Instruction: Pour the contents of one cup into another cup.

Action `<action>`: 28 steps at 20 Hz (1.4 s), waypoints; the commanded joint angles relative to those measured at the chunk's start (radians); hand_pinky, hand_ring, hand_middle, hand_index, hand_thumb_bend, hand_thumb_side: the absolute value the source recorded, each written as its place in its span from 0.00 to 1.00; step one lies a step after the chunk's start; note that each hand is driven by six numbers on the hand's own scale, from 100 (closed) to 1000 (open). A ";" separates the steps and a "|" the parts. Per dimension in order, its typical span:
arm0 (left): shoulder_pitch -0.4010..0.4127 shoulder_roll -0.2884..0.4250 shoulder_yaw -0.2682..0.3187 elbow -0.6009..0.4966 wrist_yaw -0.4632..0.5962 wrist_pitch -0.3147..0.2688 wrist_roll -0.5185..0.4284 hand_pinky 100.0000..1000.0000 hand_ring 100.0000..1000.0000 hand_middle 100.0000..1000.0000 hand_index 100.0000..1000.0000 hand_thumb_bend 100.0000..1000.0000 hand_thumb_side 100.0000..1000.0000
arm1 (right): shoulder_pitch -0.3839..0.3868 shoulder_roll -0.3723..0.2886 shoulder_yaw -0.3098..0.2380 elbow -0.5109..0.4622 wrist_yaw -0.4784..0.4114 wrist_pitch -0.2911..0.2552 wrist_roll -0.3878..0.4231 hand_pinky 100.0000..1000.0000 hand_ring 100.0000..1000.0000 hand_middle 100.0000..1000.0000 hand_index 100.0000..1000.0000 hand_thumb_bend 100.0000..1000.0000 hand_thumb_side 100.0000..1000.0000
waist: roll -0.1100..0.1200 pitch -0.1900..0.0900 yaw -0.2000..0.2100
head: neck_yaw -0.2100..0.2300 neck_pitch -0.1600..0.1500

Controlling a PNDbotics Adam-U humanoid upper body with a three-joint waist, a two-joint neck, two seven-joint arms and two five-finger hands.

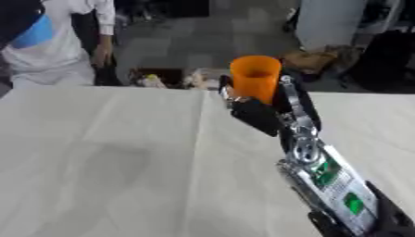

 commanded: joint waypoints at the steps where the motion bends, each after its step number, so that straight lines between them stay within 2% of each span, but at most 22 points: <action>1: 0.013 -0.020 0.033 -0.024 0.094 -0.010 0.062 0.00 0.23 0.33 0.82 0.00 0.36 | 0.009 -0.025 -0.016 -0.020 -0.023 -0.047 -0.044 0.45 0.45 0.40 0.52 0.00 0.14 | -0.002 -0.013 -0.001 | 0.003 -0.017; 5: 0.054 -0.046 0.038 -0.020 0.176 -0.031 0.107 0.00 0.23 0.32 0.82 0.00 0.38 | 0.036 -0.029 -0.017 -0.018 -0.017 -0.097 -0.069 0.47 0.46 0.40 0.52 0.00 0.14 | -0.003 -0.007 -0.003 | 0.007 -0.021; 8: 0.078 -0.050 0.025 -0.014 0.210 -0.039 0.109 0.00 0.22 0.32 0.83 0.00 0.38 | 0.054 -0.040 -0.016 -0.020 0.005 -0.115 -0.070 0.47 0.47 0.40 0.52 0.00 0.13 | -0.005 -0.003 -0.008 | 0.010 -0.023; 12: 0.104 -0.047 0.006 -0.008 0.231 -0.035 0.095 0.00 0.22 0.32 0.83 0.00 0.38 | 0.081 -0.061 -0.015 -0.011 0.032 -0.116 -0.062 0.49 0.49 0.40 0.53 0.00 0.13 | -0.006 0.003 -0.012 | 0.013 -0.026; 19: 0.132 -0.046 -0.008 0.002 0.232 -0.041 0.073 0.00 0.22 0.32 0.83 0.00 0.36 | 0.107 -0.086 -0.011 0.010 0.114 -0.121 -0.048 0.56 0.53 0.42 0.55 0.00 0.27 | -0.007 0.012 -0.014 | 0.013 -0.028; 22: 0.138 -0.045 -0.013 0.006 0.222 -0.048 0.062 0.00 0.22 0.33 0.84 0.00 0.35 | 0.124 -0.102 -0.001 0.026 0.158 -0.107 -0.031 0.59 0.56 0.44 0.57 0.00 0.29 | -0.008 0.014 -0.016 | 0.015 -0.027; 24: 0.141 -0.042 -0.019 0.009 0.210 -0.055 0.050 0.00 0.23 0.34 0.84 0.00 0.29 | 0.135 -0.113 0.006 0.037 0.189 -0.090 -0.012 0.63 0.59 0.46 0.59 0.00 0.34 | -0.009 0.014 -0.017 | 0.017 -0.027; 25: 0.141 -0.040 -0.022 0.011 0.202 -0.059 0.041 0.00 0.24 0.34 0.85 0.00 0.25 | 0.138 -0.120 0.008 0.042 0.209 -0.080 0.000 0.66 0.62 0.49 0.61 0.00 0.42 | -0.010 0.013 -0.017 | 0.018 -0.026; 26: 0.142 -0.038 -0.024 0.013 0.193 -0.063 0.032 0.00 0.24 0.34 0.85 0.00 0.24 | 0.141 -0.127 0.011 0.045 0.232 -0.068 0.012 0.67 0.63 0.50 0.62 0.00 0.47 | -0.010 0.013 -0.018 | 0.019 -0.026; 27: 0.142 -0.037 -0.025 0.014 0.182 -0.066 0.025 0.00 0.24 0.35 0.85 0.00 0.22 | 0.143 -0.134 0.013 0.047 0.258 -0.055 0.025 0.70 0.66 0.53 0.65 0.00 0.58 | -0.011 0.012 -0.018 | 0.019 -0.026; 28: 0.142 -0.036 -0.026 0.015 0.173 -0.068 0.018 0.00 0.25 0.35 0.85 0.00 0.22 | 0.145 -0.141 0.016 0.047 0.288 -0.040 0.043 0.71 0.68 0.55 0.66 0.00 0.63 | -0.012 0.012 -0.018 | 0.019 -0.026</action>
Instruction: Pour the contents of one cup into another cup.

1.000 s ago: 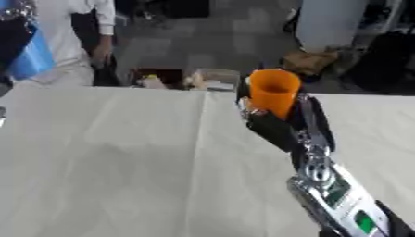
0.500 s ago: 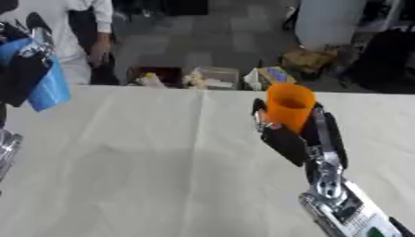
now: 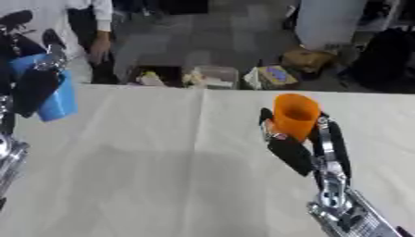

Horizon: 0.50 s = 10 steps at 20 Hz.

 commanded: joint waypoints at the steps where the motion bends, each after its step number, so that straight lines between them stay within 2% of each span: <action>1: -0.012 0.022 -0.001 -0.004 -0.032 -0.009 -0.025 0.00 0.27 0.37 0.86 0.00 0.23 | -0.005 -0.047 0.002 -0.003 0.094 0.041 0.052 0.74 0.72 0.59 0.70 0.00 0.76 | -0.001 -0.020 -0.001 | 0.005 -0.006; 4: -0.010 0.029 -0.005 0.000 -0.060 -0.016 -0.050 0.00 0.30 0.38 0.87 0.00 0.25 | -0.002 -0.061 0.003 -0.010 0.189 0.089 0.113 0.78 0.76 0.65 0.75 0.05 0.88 | -0.002 -0.022 -0.004 | 0.006 -0.004; 7: -0.008 0.037 -0.008 0.004 -0.088 -0.019 -0.079 0.00 0.37 0.41 0.89 0.00 0.30 | 0.002 -0.079 0.001 -0.022 0.269 0.122 0.174 0.83 0.79 0.71 0.80 0.18 1.00 | -0.003 -0.026 -0.005 | 0.007 0.000; 10: -0.003 0.041 -0.011 0.009 -0.104 -0.019 -0.102 0.00 0.41 0.44 0.91 0.00 0.35 | 0.011 -0.094 -0.005 -0.027 0.328 0.151 0.224 0.84 0.81 0.73 0.82 0.22 1.00 | -0.004 -0.028 -0.007 | 0.009 0.002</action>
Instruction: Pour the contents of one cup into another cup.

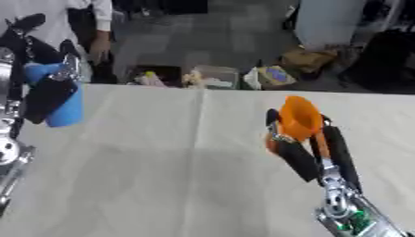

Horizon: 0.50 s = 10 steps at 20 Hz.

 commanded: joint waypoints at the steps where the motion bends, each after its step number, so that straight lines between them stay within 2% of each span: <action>1: -0.008 0.029 -0.001 -0.002 -0.021 -0.002 -0.027 0.00 0.41 0.44 0.91 0.00 0.35 | -0.001 -0.041 -0.015 -0.026 0.067 0.027 0.051 0.84 0.81 0.73 0.82 0.23 1.00 | -0.002 -0.022 -0.002 | 0.004 0.001; 2: -0.007 0.030 -0.002 0.000 -0.023 -0.003 -0.032 0.00 0.41 0.44 0.91 0.00 0.35 | 0.001 -0.042 -0.017 -0.027 0.079 0.033 0.063 0.84 0.81 0.73 0.82 0.23 1.00 | -0.002 -0.023 -0.002 | 0.004 0.001; 3: -0.001 0.032 -0.010 0.004 -0.021 -0.006 -0.042 0.00 0.42 0.45 0.93 0.00 0.40 | 0.007 -0.046 -0.016 -0.025 0.090 0.038 0.073 0.85 0.81 0.74 0.83 0.25 1.00 | -0.002 -0.022 -0.004 | 0.005 -0.002; 6: 0.011 0.039 -0.026 0.020 -0.014 -0.023 -0.066 0.00 0.43 0.46 0.93 0.00 0.41 | 0.015 -0.058 -0.010 -0.023 0.132 0.038 0.096 0.86 0.83 0.76 0.84 0.26 1.00 | -0.003 -0.021 -0.005 | 0.006 -0.002; 7: 0.013 0.042 -0.032 0.025 -0.015 -0.030 -0.074 0.00 0.45 0.48 0.94 0.00 0.43 | 0.016 -0.065 -0.007 -0.023 0.150 0.036 0.106 0.88 0.84 0.77 0.85 0.30 1.00 | -0.003 -0.022 -0.004 | 0.006 -0.001; 10: 0.015 0.050 -0.039 0.037 -0.028 -0.048 -0.095 0.00 0.47 0.49 0.95 0.00 0.43 | 0.015 -0.085 -0.001 -0.020 0.223 0.042 0.166 0.89 0.86 0.78 0.85 0.32 1.00 | -0.002 -0.023 -0.004 | 0.005 0.003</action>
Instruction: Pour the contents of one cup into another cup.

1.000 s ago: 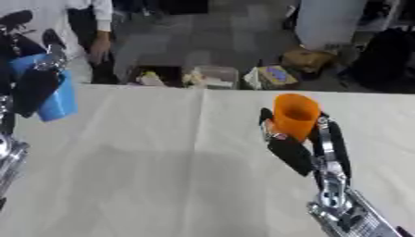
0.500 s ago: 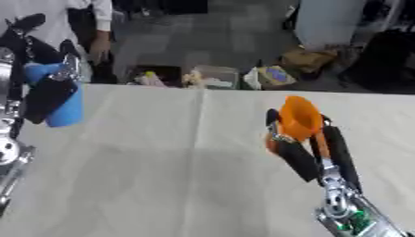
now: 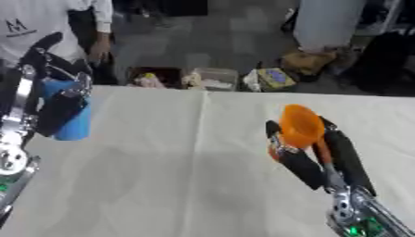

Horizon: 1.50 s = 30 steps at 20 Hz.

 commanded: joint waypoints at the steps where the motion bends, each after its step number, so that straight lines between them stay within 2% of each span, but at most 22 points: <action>1: -0.013 0.029 -0.002 0.000 -0.016 -0.015 -0.020 0.00 0.49 0.51 0.95 0.00 0.45 | -0.011 -0.049 -0.002 -0.015 0.082 0.007 0.069 0.90 0.87 0.79 0.87 0.32 1.00 | 0.000 -0.022 0.000 | 0.002 0.004; 4: -0.011 0.033 -0.005 0.007 -0.032 -0.018 -0.038 0.02 0.56 0.58 0.98 0.01 0.58 | -0.012 -0.063 -0.001 -0.018 0.135 0.016 0.178 0.91 0.91 0.82 0.91 0.41 1.00 | -0.001 -0.024 -0.001 | 0.002 0.004; 8: 0.002 0.042 -0.018 0.034 -0.062 -0.013 -0.084 0.10 0.64 0.66 1.00 0.21 0.83 | -0.001 -0.079 -0.003 -0.002 0.177 0.012 0.282 0.92 0.92 0.83 0.95 0.49 1.00 | -0.002 -0.024 -0.003 | 0.002 0.000; 10: 0.008 0.051 -0.028 0.047 -0.074 -0.022 -0.114 0.15 0.67 0.68 1.00 0.27 0.90 | 0.004 -0.085 0.000 0.007 0.193 0.001 0.307 0.92 0.92 0.82 0.95 0.49 1.00 | -0.002 -0.024 -0.003 | 0.003 -0.001; 13: 0.010 0.057 -0.026 0.055 -0.089 -0.034 -0.134 0.18 0.69 0.70 1.00 0.31 0.92 | 0.006 -0.092 -0.005 0.007 0.207 -0.006 0.321 0.92 0.92 0.82 0.95 0.49 1.00 | -0.002 -0.025 -0.002 | 0.005 0.000; 19: 0.017 0.061 -0.023 0.058 -0.085 -0.039 -0.124 0.19 0.69 0.70 1.00 0.29 0.95 | 0.016 -0.104 -0.014 -0.010 0.213 -0.005 0.326 0.91 0.92 0.82 0.94 0.49 1.00 | -0.005 -0.026 -0.004 | 0.009 0.001; 27: 0.004 0.075 -0.002 0.023 -0.081 -0.047 -0.069 0.19 0.68 0.68 1.00 0.29 0.92 | 0.042 -0.128 -0.054 -0.060 0.205 0.016 0.288 0.91 0.91 0.81 0.94 0.48 1.00 | -0.002 -0.026 -0.007 | 0.019 0.008; 30: -0.005 0.081 0.009 0.009 -0.089 -0.047 -0.043 0.20 0.66 0.66 1.00 0.25 0.91 | 0.049 -0.141 -0.073 -0.094 0.200 0.027 0.268 0.90 0.90 0.81 0.93 0.47 1.00 | -0.001 -0.027 -0.006 | 0.021 0.011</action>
